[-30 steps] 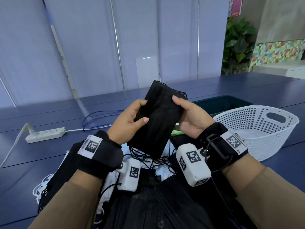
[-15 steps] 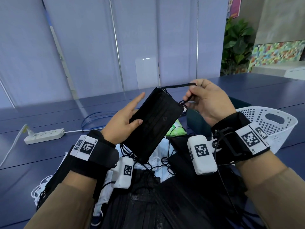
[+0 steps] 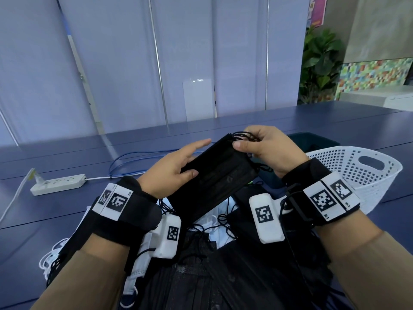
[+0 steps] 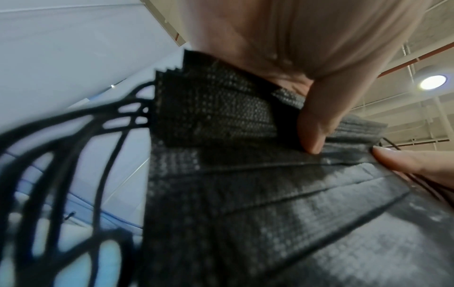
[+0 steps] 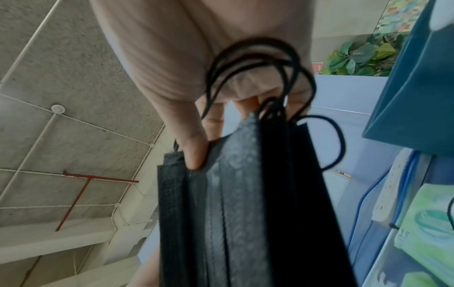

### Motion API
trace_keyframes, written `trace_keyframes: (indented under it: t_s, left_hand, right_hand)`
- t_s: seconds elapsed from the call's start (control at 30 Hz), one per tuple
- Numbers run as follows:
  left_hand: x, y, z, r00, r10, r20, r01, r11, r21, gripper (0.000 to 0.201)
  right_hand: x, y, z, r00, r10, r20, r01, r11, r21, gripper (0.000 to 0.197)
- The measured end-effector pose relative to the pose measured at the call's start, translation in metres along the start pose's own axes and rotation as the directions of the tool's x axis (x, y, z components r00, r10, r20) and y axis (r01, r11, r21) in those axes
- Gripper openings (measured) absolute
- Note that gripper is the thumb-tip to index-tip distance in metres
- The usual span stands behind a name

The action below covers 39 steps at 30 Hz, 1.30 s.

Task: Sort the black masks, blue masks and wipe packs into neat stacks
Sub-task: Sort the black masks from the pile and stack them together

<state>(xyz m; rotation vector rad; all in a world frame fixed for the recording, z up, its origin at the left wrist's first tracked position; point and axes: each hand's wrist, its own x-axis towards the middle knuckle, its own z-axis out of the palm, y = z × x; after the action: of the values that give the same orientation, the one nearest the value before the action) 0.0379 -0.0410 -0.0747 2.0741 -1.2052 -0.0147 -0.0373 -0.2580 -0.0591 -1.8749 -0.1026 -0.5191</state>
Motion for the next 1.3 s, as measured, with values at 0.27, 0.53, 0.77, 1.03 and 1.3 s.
trace_keyframes:
  t_s: [0.27, 0.53, 0.77, 1.03, 1.3]
  left_hand:
    - [-0.001, -0.014, -0.009, 1.0, -0.015, 0.0, 0.015, 0.991, 0.134, 0.052]
    - [-0.002, -0.018, -0.013, 0.997, -0.065, -0.046, 0.062, 0.996, -0.064, 0.019]
    - [-0.002, -0.029, -0.011, 0.993, -0.111, -0.045, 0.104, 0.985, -0.137, 0.058]
    - [-0.005, -0.029, -0.013, 0.98, -0.183, -0.073, 0.138, 0.901, -0.41, 0.03]
    - [-0.008, -0.01, -0.031, 0.934, -0.084, -0.347, -0.115, 0.849, -0.516, 0.049]
  right_hand:
    - [0.001, -0.01, -0.012, 0.996, 0.09, -0.001, -0.082, 0.911, 0.405, 0.027]
    - [0.005, -0.001, -0.015, 0.988, 0.149, 0.045, -0.151, 0.857, 0.492, 0.028]
    - [0.014, -0.001, -0.008, 0.979, 0.203, 0.026, -0.189, 0.848, 0.495, 0.029]
    - [0.077, -0.099, 0.031, 0.954, -0.006, 0.301, 0.007, 1.0, -0.002, 0.022]
    - [0.105, -0.151, 0.064, 0.871, -0.022, 0.491, 0.177, 0.946, -0.272, 0.016]
